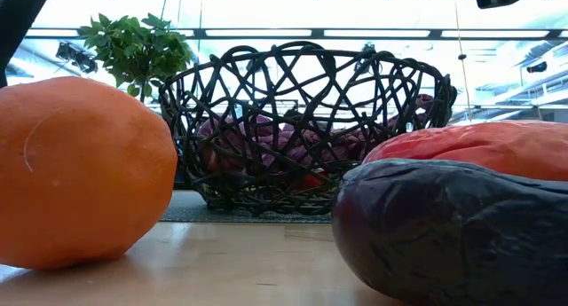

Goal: Build produce basket
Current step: Put the green lime into the black wire basket

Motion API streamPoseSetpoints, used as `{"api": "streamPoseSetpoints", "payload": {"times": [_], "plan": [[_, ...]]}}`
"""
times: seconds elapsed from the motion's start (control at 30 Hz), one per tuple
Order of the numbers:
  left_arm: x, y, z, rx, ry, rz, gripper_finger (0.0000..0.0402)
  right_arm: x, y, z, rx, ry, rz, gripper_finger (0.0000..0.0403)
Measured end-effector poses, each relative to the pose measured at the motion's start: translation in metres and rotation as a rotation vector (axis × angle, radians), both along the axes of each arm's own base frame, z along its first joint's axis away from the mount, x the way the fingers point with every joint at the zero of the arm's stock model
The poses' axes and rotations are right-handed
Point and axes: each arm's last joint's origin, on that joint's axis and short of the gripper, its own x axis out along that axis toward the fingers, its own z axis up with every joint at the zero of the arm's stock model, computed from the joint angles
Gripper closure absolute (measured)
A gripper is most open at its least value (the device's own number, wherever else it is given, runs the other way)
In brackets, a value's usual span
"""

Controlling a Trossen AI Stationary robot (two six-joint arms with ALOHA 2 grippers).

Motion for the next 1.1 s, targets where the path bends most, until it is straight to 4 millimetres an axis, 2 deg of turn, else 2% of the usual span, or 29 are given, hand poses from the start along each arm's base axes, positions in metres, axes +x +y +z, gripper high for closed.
{"api": "streamPoseSetpoints", "payload": {"times": [0.23, 0.8, 0.97, 1.1], "plan": [[0.001, 0.000, 0.001, 0.001, -0.010, -0.001, 0.0086, 0.000, 0.001, 0.000, 0.018, 0.010, 0.034, 0.0091], [0.012, 0.000, 0.014, -0.042, -0.190, 0.021, 0.0086, -0.001, 0.009, -0.002, 0.144, 0.085, 0.272, 0.0091], [0.012, 0.000, 0.014, -0.044, -0.189, 0.023, 0.0086, -0.001, 0.009, -0.002, 0.154, 0.090, 0.290, 0.0091], [0.005, 0.001, 0.005, -0.078, -0.079, 0.072, 0.0086, -0.001, 0.009, -0.002, 0.154, 0.090, 0.289, 0.0091]]}}
